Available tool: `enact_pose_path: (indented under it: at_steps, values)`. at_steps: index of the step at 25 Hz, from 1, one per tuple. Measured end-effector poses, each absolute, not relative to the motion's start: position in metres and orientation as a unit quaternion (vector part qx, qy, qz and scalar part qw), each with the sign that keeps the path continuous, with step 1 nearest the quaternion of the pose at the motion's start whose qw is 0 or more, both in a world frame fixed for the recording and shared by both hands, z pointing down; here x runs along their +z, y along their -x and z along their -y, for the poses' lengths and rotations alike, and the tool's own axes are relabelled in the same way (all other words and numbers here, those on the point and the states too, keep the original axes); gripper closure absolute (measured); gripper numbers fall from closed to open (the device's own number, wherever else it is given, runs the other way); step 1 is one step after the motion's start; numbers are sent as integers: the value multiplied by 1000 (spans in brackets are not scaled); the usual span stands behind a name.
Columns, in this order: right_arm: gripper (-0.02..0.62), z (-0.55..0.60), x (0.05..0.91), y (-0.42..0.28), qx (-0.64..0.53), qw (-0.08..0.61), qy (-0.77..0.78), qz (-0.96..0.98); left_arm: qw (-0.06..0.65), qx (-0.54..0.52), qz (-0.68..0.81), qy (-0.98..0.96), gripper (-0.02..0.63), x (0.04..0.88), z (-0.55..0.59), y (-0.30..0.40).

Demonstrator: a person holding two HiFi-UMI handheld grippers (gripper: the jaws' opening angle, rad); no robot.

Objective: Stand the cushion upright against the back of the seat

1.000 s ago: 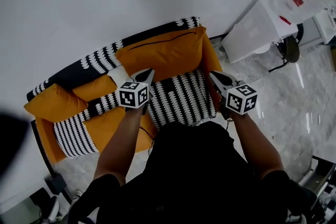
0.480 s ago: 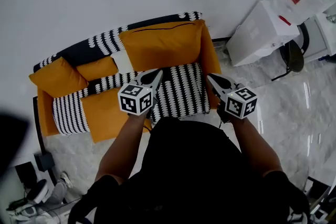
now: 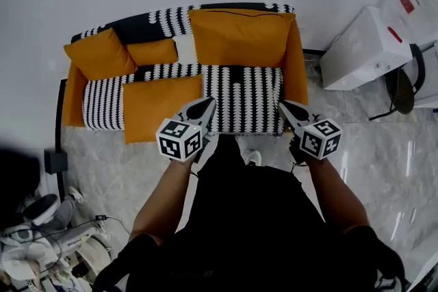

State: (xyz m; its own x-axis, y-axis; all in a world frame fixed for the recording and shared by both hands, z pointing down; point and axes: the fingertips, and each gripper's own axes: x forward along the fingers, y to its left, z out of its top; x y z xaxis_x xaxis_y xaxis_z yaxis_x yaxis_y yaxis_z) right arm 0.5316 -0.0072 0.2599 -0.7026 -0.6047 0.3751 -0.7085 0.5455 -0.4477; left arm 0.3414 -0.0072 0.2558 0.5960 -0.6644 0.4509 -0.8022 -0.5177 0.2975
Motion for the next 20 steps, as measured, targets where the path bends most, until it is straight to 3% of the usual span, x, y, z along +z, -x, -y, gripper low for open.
enact_pose_path:
  at_steps: [13, 20]
  values:
    - [555, -31, 249, -417, 268, 110, -295, 911, 227, 132, 499, -826, 589, 237, -58, -229]
    - [555, -53, 263, -333, 276, 119, -322, 898, 221, 149, 497, -826, 589, 241, -87, -125]
